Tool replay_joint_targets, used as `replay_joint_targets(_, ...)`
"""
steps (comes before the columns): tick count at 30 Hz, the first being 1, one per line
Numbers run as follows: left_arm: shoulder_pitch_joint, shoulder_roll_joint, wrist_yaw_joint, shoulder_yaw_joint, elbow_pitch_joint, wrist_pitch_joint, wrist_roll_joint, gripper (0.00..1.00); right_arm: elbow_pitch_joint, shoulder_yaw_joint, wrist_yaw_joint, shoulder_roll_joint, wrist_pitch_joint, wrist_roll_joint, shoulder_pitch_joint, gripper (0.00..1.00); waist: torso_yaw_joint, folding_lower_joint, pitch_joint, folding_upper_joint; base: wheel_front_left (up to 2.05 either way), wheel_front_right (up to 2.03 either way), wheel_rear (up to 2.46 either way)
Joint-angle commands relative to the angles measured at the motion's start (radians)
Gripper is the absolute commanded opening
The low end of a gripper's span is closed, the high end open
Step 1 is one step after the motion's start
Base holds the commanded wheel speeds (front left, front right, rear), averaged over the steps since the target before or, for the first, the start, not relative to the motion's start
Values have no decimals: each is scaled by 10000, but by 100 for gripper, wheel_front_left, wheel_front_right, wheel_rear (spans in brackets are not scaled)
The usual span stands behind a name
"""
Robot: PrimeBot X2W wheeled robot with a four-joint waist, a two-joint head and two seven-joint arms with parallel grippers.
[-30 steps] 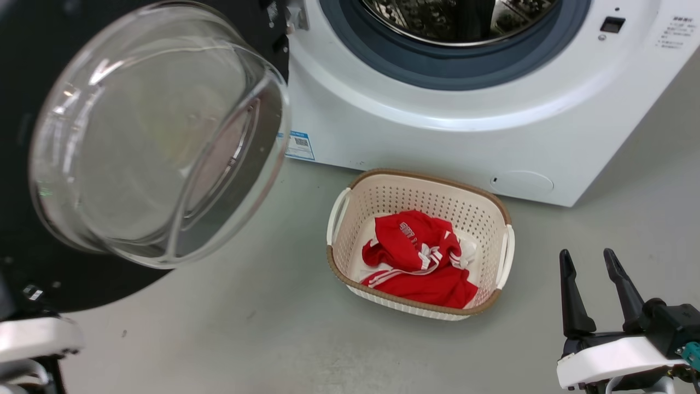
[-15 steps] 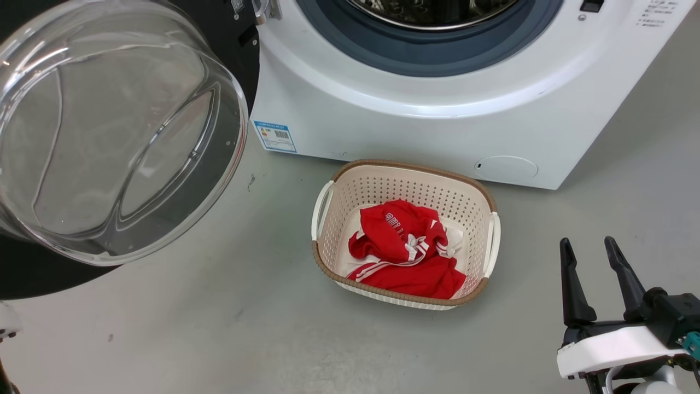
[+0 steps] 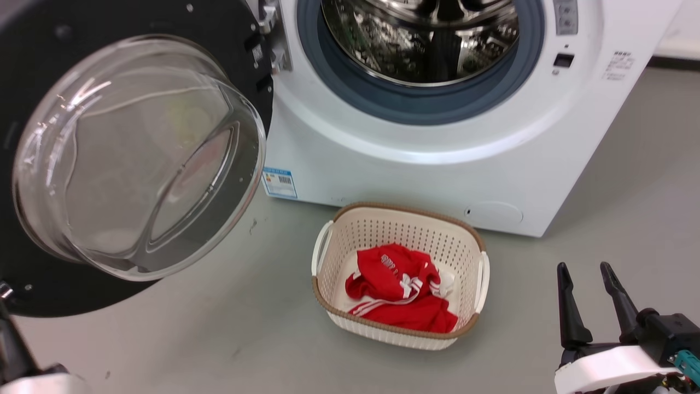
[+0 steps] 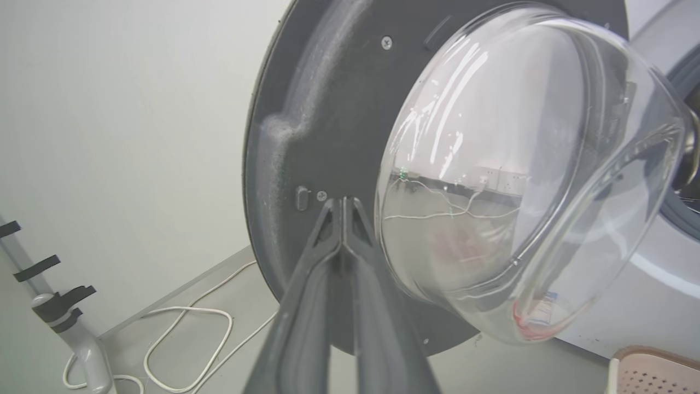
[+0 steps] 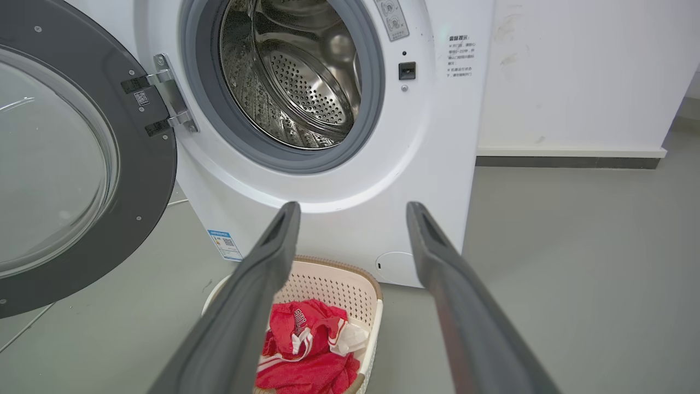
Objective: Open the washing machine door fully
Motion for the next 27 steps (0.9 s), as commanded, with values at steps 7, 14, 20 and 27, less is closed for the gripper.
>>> replay_joint_targets(7, 1240, -767, -249, -1046, -897, -21, 529, 100, 94, 80, -3, 7, -56, 118, 239, 100, -143, 1, -710, 0, 0, 0, 0)
replay_joint_targets(14, 1598, -959, -364, -2590, -1103, -21, 708, 100, 78, 97, -3, 7, -39, 107, 408, 100, -400, 1, -1019, 0, 0, 0, 0)
replay_joint_targets(20, 809, -972, -684, -3741, -609, -21, 803, 100, -186, 233, -5, 4, 6, -183, 305, 100, -870, 1, -1076, 0, 0, 0, 0)
replay_joint_targets(27, -58, -979, -695, -4427, -22, -21, 995, 100, -710, 228, -5, 5, 182, -616, 262, 100, -1695, 1, -1088, 0, 0, 0, 0)
